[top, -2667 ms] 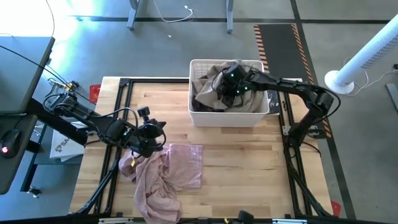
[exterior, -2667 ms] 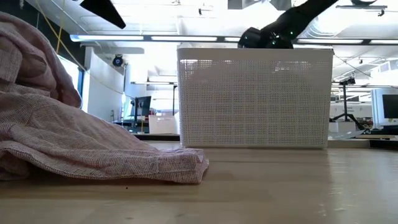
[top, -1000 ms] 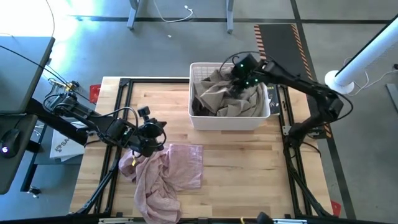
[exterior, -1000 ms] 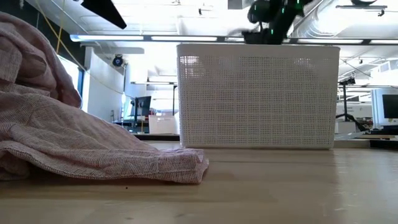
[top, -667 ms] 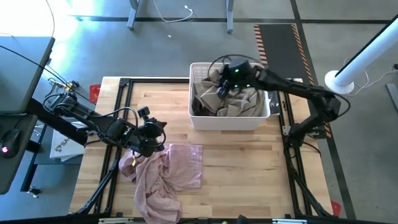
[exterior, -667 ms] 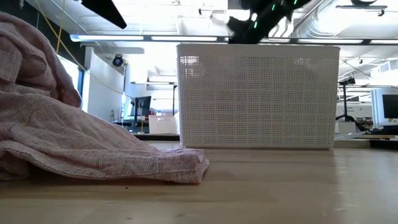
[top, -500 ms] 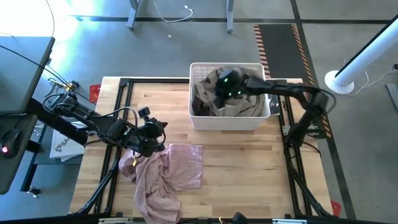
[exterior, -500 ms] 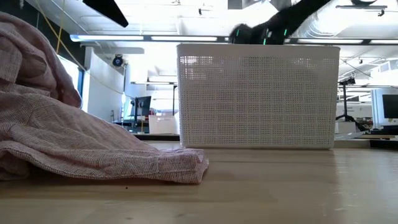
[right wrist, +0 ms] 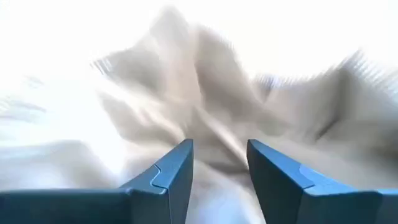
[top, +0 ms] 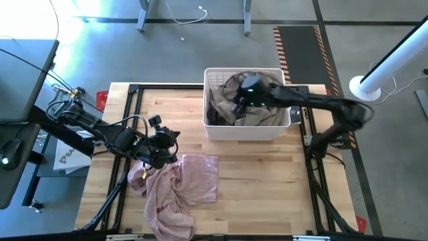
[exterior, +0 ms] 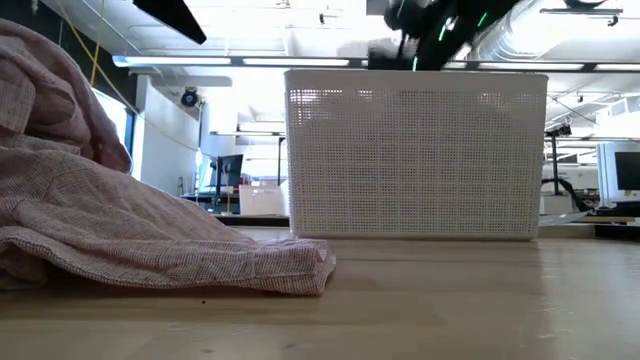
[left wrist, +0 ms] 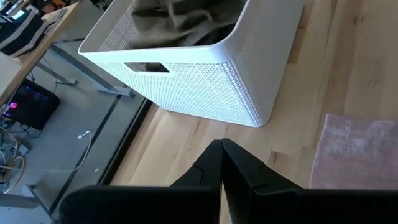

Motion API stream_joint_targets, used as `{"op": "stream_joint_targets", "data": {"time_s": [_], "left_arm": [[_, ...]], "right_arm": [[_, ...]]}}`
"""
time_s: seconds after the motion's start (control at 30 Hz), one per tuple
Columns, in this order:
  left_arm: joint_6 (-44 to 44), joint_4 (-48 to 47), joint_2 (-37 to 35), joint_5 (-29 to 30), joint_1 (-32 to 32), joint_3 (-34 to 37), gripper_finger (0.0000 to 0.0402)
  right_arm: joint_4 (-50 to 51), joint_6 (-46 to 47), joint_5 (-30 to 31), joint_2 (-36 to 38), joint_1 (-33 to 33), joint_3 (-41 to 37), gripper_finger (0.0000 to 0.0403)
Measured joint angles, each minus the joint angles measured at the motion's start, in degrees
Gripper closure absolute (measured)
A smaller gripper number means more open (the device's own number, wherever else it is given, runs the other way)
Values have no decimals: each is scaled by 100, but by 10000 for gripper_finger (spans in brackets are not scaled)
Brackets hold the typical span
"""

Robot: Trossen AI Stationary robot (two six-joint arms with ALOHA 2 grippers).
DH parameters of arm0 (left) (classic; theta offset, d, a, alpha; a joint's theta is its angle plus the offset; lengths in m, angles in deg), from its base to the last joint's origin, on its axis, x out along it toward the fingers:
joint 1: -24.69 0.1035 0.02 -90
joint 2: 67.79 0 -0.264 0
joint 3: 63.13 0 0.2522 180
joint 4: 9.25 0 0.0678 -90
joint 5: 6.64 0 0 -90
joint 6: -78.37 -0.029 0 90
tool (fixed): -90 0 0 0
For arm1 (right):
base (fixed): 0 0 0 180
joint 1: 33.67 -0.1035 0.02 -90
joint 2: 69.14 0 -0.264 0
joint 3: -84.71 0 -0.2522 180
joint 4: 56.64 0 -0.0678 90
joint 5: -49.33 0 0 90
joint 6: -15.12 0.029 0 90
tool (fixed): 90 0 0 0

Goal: Sort clothes
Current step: Put the light gray shorts into the laundry bin, then put the pink shirt into the laundry bin

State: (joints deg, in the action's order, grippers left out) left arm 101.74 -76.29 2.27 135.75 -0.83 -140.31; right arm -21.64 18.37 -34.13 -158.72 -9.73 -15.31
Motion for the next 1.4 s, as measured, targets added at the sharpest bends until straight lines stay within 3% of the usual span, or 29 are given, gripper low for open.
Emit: {"op": "stream_joint_targets", "data": {"time_s": [0.17,0.3,0.43,0.53,0.73,0.87,1.03,1.23,1.4], "left_arm": [[86,2,0,-151,0,0,401],[542,13,0,-436,0,0,401],[1119,100,-4,-707,0,79,401],[976,211,72,-1154,-47,96,401],[568,711,406,-1757,-1006,-265,401],[1354,-468,976,-2001,-1689,-1254,401],[2900,-2073,1711,-2933,-2205,-2185,401],[4184,-2582,2088,-3957,-2396,-1749,387],[4527,-2584,2105,-4146,-2290,-1150,330]], "right_arm": [[-182,-317,1111,1176,-1094,12,254],[-226,-489,1490,1711,-2225,20,254],[-300,-670,1680,1780,-3385,19,254],[-459,-604,2035,1726,-4119,23,254],[-266,-275,2787,1608,-5233,23,254],[-217,199,3240,1539,-5672,25,254],[-222,553,3843,1323,-5916,25,254],[-222,705,3826,1032,-5925,30,254],[-222,701,3817,839,-5925,32,254]]}}
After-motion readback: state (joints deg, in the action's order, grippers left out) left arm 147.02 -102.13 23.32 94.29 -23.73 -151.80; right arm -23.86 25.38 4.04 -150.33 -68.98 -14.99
